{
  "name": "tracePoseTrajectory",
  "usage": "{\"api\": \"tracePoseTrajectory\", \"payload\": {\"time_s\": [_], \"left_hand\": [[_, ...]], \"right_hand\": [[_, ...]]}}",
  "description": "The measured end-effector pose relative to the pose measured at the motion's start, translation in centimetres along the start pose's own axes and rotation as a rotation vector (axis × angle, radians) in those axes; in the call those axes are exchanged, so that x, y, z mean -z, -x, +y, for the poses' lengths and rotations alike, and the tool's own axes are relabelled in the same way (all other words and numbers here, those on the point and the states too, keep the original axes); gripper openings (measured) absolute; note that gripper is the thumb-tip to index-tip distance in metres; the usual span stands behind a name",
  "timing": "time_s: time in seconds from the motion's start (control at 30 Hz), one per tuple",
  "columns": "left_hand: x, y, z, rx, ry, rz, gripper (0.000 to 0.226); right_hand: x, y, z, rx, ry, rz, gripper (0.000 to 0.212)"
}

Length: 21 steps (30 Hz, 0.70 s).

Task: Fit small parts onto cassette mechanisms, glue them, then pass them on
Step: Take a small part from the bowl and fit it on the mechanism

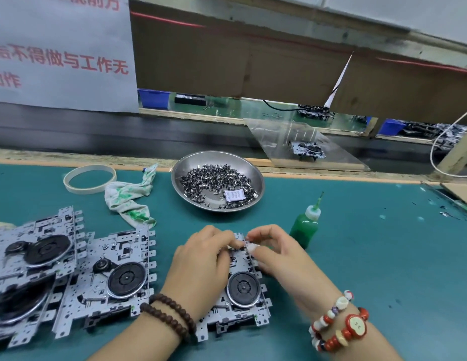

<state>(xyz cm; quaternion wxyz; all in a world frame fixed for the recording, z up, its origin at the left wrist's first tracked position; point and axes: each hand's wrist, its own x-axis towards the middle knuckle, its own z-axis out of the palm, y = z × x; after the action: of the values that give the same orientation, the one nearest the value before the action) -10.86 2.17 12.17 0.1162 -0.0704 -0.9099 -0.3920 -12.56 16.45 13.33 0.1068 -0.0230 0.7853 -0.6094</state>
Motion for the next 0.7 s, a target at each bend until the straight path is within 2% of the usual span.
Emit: {"api": "tracePoseTrajectory", "payload": {"time_s": [0.07,0.17,0.23,0.37,0.4,0.47,0.57,0.63,0.7], "left_hand": [[0.0,0.1,0.0,0.012,0.055,0.008,0.037],[-0.3,-0.1,-0.2,0.016,0.1,0.04,0.033],[-0.4,-0.3,-0.3,0.031,0.125,0.068,0.03],[-0.5,-0.7,-0.3,0.061,0.148,0.101,0.03],[-0.6,-0.7,-0.4,0.072,0.152,0.104,0.029],[-0.6,-0.8,-0.5,0.093,0.154,0.107,0.028],[-0.6,-1.0,-0.8,0.13,0.175,0.11,0.023],[-0.6,-1.2,-0.9,0.155,0.195,0.076,0.017],[-0.6,-1.3,-0.9,0.192,0.174,0.015,0.011]], "right_hand": [[1.1,1.2,0.5,0.105,0.013,0.155,0.014],[3.5,2.6,1.2,0.287,0.009,0.529,0.024],[4.9,2.5,1.5,0.295,0.067,0.641,0.036],[5.9,0.2,2.0,0.104,0.197,0.453,0.066],[5.9,-0.4,2.1,0.082,0.23,0.393,0.063],[5.9,-1.3,2.0,0.079,0.291,0.29,0.042],[5.8,-1.9,1.8,0.175,0.314,0.251,0.018],[5.4,-1.7,1.4,0.237,0.239,0.25,0.011],[4.9,-1.2,1.2,0.255,0.111,0.228,0.023]]}}
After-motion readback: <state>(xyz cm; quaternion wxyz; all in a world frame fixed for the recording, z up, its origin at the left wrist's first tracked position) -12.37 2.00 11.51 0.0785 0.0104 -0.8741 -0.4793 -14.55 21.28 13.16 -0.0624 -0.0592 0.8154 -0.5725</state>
